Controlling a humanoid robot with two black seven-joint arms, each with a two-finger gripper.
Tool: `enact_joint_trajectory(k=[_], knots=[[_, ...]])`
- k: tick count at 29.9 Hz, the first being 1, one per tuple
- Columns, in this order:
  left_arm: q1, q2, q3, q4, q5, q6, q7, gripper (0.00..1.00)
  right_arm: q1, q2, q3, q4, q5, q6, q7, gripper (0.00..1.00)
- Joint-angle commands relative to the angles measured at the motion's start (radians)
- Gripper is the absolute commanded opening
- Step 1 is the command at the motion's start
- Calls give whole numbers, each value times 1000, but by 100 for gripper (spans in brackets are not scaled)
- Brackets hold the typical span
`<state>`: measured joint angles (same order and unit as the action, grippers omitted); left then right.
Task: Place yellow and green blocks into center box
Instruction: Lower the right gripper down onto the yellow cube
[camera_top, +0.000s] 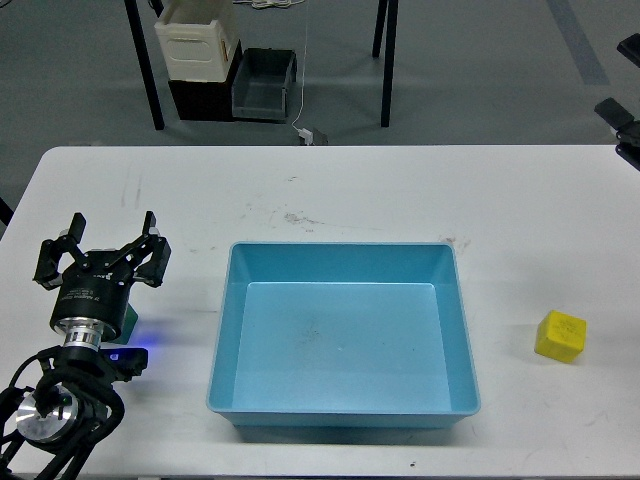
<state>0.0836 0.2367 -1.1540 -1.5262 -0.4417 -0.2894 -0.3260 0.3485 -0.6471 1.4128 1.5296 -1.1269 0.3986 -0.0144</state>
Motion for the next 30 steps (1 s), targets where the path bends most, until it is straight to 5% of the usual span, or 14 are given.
enact_joint_trajectory(k=[1, 11, 19, 30], knots=[[-8, 1, -3, 0, 0, 1, -1, 100, 139, -118, -159, -3, -160, 11, 66, 100], [-10, 3, -7, 0, 0, 1, -1, 100, 507, -141, -667, -134, -464, 12, 503, 100], [-10, 4, -29, 0, -2, -7, -42, 100, 745, -296, -1038, -117, -615, 31, 503, 100], [-25, 9, -33, 0, -2, -11, -42, 100, 840, -313, -1368, -97, -890, 55, 503, 100]])
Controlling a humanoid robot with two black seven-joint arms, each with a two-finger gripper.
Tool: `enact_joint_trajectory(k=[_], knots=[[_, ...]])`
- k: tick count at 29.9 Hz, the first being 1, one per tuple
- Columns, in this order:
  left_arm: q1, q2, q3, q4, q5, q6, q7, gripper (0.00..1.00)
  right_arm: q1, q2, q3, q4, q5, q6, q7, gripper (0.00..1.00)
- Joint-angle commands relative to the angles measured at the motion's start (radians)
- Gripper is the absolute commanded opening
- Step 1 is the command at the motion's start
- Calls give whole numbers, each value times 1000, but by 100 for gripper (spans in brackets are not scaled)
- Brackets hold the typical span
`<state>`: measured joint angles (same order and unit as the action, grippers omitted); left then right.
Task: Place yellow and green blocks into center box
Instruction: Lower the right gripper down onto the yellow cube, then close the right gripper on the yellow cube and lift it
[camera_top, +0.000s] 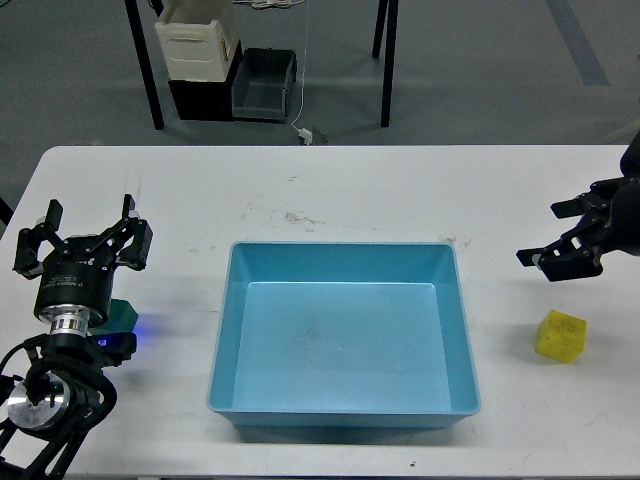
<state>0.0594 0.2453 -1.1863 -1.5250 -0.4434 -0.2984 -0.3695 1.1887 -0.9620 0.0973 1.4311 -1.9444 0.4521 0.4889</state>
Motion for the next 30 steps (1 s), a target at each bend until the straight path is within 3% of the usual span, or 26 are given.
enact_joint_trajectory(k=[1, 30], knots=[[-4, 0, -1, -1, 0, -1, 1, 100, 0, 5, -77, 2, -96, 4, 0, 100], [-9, -6, 4, 6, 3, -1, 0, 100, 25, 187, -353, -80, -237, 37, 0, 100]])
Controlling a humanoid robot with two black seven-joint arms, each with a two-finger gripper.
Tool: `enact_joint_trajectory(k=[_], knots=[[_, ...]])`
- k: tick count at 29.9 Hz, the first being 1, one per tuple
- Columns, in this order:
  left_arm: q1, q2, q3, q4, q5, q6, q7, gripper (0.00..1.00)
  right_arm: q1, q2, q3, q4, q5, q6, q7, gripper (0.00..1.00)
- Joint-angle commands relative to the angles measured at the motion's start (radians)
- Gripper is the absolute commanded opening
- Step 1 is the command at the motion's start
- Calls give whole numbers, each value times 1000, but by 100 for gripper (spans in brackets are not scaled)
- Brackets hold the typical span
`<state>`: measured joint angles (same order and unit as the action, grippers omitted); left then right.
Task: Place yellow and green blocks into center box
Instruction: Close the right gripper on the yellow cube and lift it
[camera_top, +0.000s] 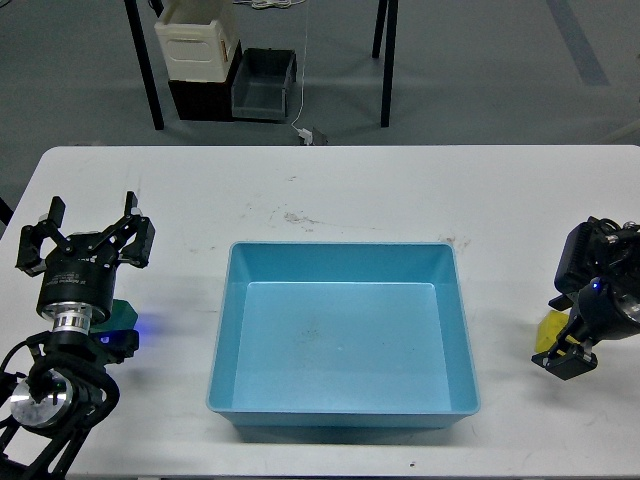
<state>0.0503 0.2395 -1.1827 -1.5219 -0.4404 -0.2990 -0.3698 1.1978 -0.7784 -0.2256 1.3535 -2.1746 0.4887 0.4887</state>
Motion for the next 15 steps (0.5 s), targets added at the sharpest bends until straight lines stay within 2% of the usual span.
enact_joint_trajectory(k=[1, 15], knots=[[0, 1, 0, 3, 2, 0, 0, 100, 17, 4, -40, -2, -7, 0, 0, 100], [0, 1, -3, 17, 2, 0, 0, 100, -12, 4, -52, -70, -7, 0, 0, 99]])
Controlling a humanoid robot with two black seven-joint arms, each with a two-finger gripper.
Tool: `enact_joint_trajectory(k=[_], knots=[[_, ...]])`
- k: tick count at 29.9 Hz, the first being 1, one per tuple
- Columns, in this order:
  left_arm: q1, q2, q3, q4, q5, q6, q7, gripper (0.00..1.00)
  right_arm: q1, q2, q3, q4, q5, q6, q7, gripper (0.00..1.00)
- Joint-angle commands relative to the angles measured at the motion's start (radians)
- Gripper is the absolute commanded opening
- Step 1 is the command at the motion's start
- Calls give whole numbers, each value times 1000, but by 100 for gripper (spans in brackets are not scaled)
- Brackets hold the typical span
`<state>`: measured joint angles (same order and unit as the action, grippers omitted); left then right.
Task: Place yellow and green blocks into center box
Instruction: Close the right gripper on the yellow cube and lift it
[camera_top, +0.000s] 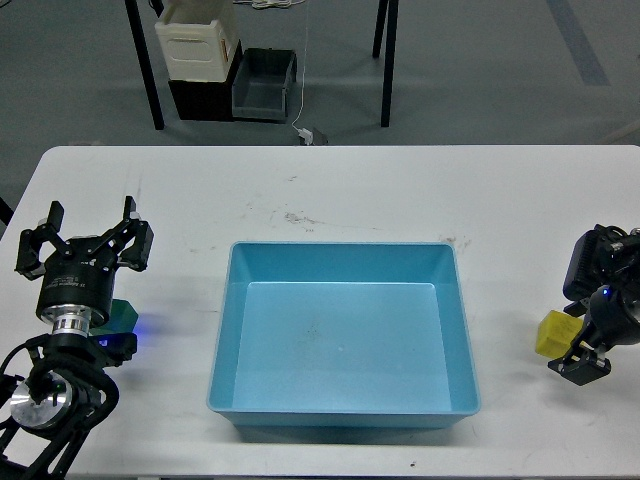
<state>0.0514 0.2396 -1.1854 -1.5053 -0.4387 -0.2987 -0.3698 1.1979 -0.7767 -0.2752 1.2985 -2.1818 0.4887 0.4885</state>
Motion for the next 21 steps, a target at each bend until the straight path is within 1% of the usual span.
enact_joint_trajectory(k=[1, 2, 4, 5, 6, 10, 12, 13, 14, 16, 17, 19, 20, 21], knots=[[-1, 1, 0, 0, 0, 0, 0, 100, -14, 2, -1, -15, 0, 0, 0, 98], [-1, 1, -2, 2, 0, 0, 0, 100, -15, 4, -1, -16, 0, 0, 0, 98], [-1, 0, -2, 8, 0, -2, -1, 100, -21, 7, 2, -19, 0, 0, 0, 94], [-1, 1, -2, 10, 0, -2, 0, 100, -24, 10, 8, -13, 0, 0, 0, 86], [-1, 0, -2, 11, 0, 0, 0, 100, -30, 16, 13, -10, 0, 0, 0, 81], [-1, -2, 0, 14, 0, 0, -5, 100, -41, 40, 17, -18, 0, 0, 0, 79], [-1, -2, 0, 14, 0, -2, -5, 100, -41, 40, 17, -19, 0, 0, 0, 76], [-1, -2, 0, 14, 0, -2, -5, 100, -38, 39, 17, -15, 0, 0, 0, 73], [-1, -2, -2, 14, 0, -2, -5, 100, -38, 39, 17, -15, 0, 0, 0, 67], [-1, 0, -2, 14, 0, -2, -5, 100, -35, 37, 16, -16, 0, 0, 0, 46], [-1, 0, -2, 16, 0, -2, -6, 100, -34, 37, 16, -16, 0, 0, 0, 39], [-1, 0, -2, 16, 0, -2, -6, 100, -27, 37, 14, -16, 0, 0, 0, 30], [-1, -2, 0, 16, 0, -2, -5, 100, -26, 37, 16, -15, 0, 0, 0, 22], [-1, 0, 0, 16, 0, -2, -6, 100, -24, 37, 16, -15, 0, 0, 0, 17]])
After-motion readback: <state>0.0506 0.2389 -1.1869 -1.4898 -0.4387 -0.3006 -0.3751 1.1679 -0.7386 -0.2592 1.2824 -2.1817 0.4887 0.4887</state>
